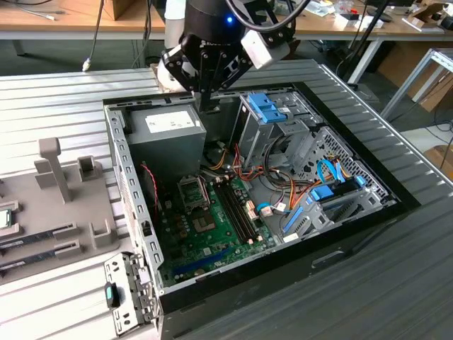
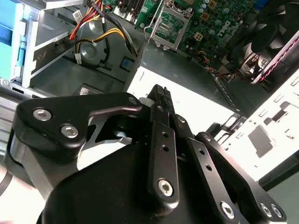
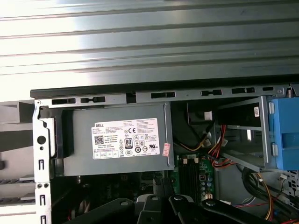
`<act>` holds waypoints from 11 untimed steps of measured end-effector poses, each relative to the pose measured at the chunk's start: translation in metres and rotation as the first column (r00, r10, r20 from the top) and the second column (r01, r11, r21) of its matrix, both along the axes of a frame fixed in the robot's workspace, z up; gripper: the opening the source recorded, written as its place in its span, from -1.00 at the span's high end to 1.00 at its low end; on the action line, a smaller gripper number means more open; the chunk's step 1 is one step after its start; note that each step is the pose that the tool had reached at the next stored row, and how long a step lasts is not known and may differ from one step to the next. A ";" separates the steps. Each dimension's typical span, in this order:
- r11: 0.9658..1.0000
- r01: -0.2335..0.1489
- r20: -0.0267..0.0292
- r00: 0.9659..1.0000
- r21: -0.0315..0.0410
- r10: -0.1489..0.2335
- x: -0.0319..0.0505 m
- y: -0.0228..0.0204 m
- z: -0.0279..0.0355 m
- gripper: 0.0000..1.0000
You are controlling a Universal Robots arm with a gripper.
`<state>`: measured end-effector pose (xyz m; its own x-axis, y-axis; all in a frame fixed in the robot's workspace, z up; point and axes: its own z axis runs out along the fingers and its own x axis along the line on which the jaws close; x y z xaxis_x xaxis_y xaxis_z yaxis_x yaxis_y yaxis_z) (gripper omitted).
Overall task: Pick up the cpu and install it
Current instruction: 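Reach for the cpu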
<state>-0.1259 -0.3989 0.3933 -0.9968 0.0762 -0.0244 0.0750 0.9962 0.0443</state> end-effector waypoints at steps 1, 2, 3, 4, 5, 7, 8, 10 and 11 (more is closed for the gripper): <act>1.000 0.000 0.000 1.000 0.000 0.000 -0.0001 0.0000 0.0000 0.79; 1.000 0.000 0.000 1.000 0.000 0.000 -0.0003 0.0000 0.0000 0.79; 1.000 0.000 0.000 1.000 0.000 0.000 -0.0005 0.0000 0.0000 0.79; 1.000 0.000 0.000 1.000 0.000 0.000 -0.0006 0.0000 0.0000 0.79; 1.000 0.000 0.000 1.000 0.000 0.000 -0.0008 0.0000 -0.0001 0.79; 1.000 0.000 0.000 1.000 0.000 0.000 -0.0011 0.0000 0.0000 0.79; 1.000 0.000 0.000 1.000 0.000 0.000 -0.0013 0.0000 0.0000 0.79; 1.000 0.000 0.000 1.000 0.000 0.000 -0.0017 0.0000 0.0000 0.79; 1.000 0.000 0.000 1.000 0.000 0.000 -0.0019 0.0000 0.0000 0.79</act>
